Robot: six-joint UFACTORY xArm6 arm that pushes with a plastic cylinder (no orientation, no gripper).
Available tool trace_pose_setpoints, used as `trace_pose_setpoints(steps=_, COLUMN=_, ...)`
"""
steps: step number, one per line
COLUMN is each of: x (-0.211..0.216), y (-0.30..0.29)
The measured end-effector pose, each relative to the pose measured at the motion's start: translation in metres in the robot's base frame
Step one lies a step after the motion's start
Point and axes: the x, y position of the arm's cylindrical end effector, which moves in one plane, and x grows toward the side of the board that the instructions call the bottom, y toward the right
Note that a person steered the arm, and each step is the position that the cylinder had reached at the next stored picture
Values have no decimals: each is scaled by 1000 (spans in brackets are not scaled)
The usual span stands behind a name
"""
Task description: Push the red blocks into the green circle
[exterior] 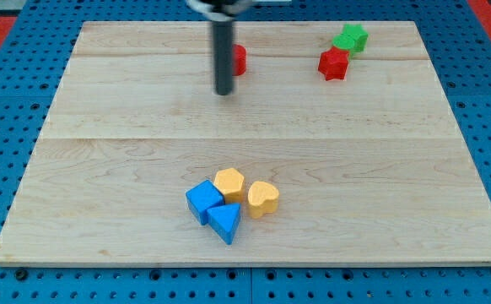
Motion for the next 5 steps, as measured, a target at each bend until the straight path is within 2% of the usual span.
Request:
trace_pose_setpoints(steps=1, x=-35, y=14)
trace_pose_setpoints(steps=2, x=-62, y=62)
trace_pose_setpoints(steps=3, x=-68, y=4)
trace_pose_setpoints(steps=5, x=-76, y=109)
